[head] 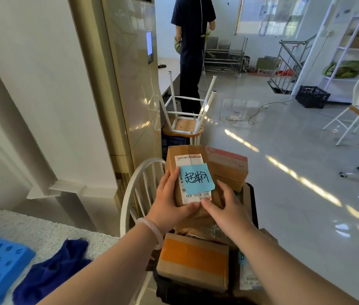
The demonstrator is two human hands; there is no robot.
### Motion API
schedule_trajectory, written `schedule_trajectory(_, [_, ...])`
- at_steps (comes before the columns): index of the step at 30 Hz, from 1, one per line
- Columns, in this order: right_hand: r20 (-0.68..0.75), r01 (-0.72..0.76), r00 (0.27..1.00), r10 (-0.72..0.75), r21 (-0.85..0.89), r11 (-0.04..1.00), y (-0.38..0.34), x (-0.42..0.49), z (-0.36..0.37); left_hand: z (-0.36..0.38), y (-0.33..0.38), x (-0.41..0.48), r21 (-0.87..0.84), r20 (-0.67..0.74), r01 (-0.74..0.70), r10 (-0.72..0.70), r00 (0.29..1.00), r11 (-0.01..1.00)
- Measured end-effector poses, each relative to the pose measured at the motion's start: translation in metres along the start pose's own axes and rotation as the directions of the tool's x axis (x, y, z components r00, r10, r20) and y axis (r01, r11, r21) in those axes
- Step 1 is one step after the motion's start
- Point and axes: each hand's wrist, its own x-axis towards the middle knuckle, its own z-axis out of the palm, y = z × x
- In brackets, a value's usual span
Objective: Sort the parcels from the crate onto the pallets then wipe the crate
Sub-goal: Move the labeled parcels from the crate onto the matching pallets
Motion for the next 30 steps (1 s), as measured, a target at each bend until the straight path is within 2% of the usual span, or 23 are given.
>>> schedule_trajectory(4, [0.134, 0.099, 0.985, -0.106, 0.061, 0.993, -0.016, 0.003, -0.002, -0.001, -0.004, -0.008, -0.005, -0.008, 0.037, -0.037, 0.999, 0.999])
schedule_trajectory(8, [0.219, 0.186, 0.959, -0.179, -0.011, 0.983, -0.021, 0.013, -0.002, -0.007, -0.008, -0.02, -0.073, -0.069, 0.091, -0.096, 0.993, 0.993])
schedule_trajectory(11, [0.306, 0.281, 0.918, -0.251, -0.058, 0.958, -0.026, 0.018, 0.004, -0.011, -0.005, -0.036, -0.064, -0.143, 0.106, -0.114, 0.983, 0.992])
schedule_trajectory(14, [0.401, 0.354, 0.855, -0.329, 0.012, 0.935, -0.037, 0.014, 0.013, -0.017, 0.007, -0.06, -0.074, -0.252, 0.158, -0.172, 0.952, 0.985])
schedule_trajectory(20, [0.576, 0.5, 0.678, -0.457, 0.094, 0.861, -0.059, -0.026, 0.055, -0.034, 0.015, -0.135, 0.036, -0.511, 0.285, -0.228, 0.829, 0.958])
schedule_trajectory(27, [0.736, 0.565, 0.376, -0.563, 0.3, 0.769, -0.077, -0.105, 0.12, -0.052, 0.018, -0.252, -0.089, -0.724, 0.419, -0.348, 0.596, 0.904])
schedule_trajectory(30, [0.766, 0.591, 0.287, -0.575, 0.331, 0.736, -0.089, -0.147, 0.147, -0.067, 0.019, -0.303, -0.094, -0.78, 0.444, -0.343, 0.523, 0.891])
